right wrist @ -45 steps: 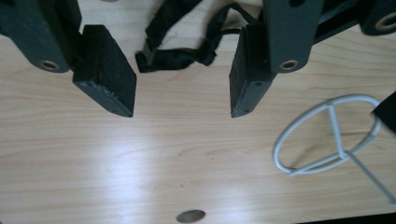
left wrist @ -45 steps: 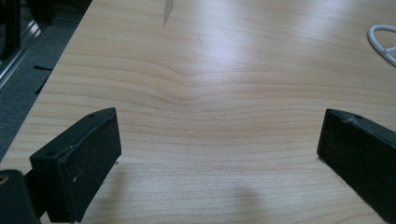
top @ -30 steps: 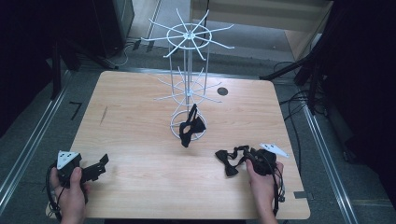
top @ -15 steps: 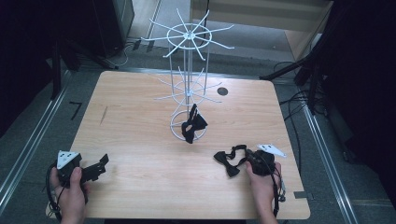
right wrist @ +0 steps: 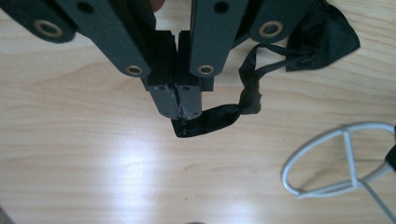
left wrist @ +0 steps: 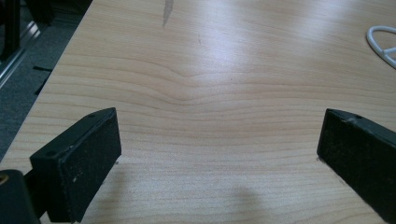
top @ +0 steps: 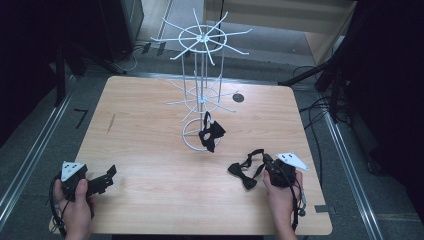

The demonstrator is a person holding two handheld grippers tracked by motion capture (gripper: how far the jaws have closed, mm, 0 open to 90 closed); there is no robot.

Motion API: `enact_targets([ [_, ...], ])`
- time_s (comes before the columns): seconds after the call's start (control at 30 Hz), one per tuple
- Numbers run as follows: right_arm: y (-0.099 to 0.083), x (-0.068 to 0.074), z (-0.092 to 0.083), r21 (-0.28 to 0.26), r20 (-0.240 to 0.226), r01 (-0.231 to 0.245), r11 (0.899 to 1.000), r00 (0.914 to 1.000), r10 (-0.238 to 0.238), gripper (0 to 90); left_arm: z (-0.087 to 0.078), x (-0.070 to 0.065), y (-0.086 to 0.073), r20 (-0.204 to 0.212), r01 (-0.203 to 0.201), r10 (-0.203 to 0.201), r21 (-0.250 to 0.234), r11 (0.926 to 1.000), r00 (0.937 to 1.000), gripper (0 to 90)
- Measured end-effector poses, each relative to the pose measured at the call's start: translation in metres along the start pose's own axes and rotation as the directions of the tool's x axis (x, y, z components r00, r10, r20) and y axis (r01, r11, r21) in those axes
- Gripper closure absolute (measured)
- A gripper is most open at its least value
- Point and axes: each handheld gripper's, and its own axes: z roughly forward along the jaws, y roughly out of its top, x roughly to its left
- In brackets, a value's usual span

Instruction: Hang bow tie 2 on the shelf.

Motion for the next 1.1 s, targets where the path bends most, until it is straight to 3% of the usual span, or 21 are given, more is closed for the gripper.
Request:
enact_targets([
  [0.1, 0.003, 0.003, -0.003, -0.018, -0.007, 0.011, 1.0, 0.9999, -0.011, 89.8, 0.0, 0.0, 0.0, 0.0, -0.001, 0.001, 0.001, 1.0, 1.0, 0.0],
  [0.13, 0.008, 0.007, -0.005, -0.042, -0.006, 0.046, 0.998, 0.9989, -0.047, 89.9, 0.0, 0.0, 0.0, 0.0, 0.0, 0.0, 0.0, 1.0, 1.0, 0.0],
  [0.33, 0.017, 0.017, -0.011, -0.089, -0.012, 0.08, 0.993, 0.9966, -0.081, 89.9, 0.0, 0.0, 0.0, 0.0, -0.001, 0.001, 0.001, 1.0, 1.0, 0.0],
  [1.1, 0.047, 0.035, -0.031, -0.21, -0.041, 0.114, 0.971, 0.9914, -0.125, 89.9, 0.0, 0.0, 0.0, -0.001, -0.005, 0.005, 0.002, 1.0, 1.0, 0.0],
])
